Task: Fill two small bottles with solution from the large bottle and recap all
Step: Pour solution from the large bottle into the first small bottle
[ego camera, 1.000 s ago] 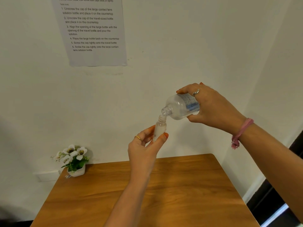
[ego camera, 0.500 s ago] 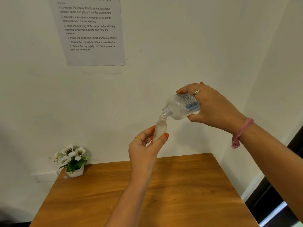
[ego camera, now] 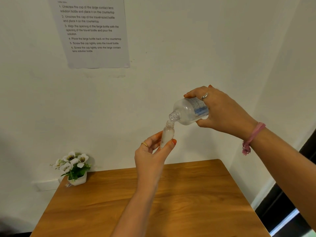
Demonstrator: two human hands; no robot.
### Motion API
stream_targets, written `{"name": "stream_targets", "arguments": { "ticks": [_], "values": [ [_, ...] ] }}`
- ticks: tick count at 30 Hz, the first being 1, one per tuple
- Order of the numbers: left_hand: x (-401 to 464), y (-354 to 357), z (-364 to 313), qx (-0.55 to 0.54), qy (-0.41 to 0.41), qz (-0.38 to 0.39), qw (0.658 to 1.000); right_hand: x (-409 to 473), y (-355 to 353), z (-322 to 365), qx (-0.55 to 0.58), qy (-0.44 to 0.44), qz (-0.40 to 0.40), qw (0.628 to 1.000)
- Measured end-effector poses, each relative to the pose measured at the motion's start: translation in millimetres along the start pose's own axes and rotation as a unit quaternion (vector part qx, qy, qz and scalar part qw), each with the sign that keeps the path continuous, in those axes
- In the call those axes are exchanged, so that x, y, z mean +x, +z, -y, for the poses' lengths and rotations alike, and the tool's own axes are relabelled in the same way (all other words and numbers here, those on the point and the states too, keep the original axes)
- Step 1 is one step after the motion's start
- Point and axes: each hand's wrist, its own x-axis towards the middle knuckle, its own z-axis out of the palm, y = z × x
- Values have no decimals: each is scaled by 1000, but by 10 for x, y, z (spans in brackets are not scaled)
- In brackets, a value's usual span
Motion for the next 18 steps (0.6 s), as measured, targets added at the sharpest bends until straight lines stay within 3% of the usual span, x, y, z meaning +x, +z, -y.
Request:
{"name": "stream_targets", "arguments": {
  "ticks": [18],
  "values": [
    [3, 4, 3, -8, -6, -2, 1000, 2, 7, -6, 3, 3, -2, 1000]
  ]
}}
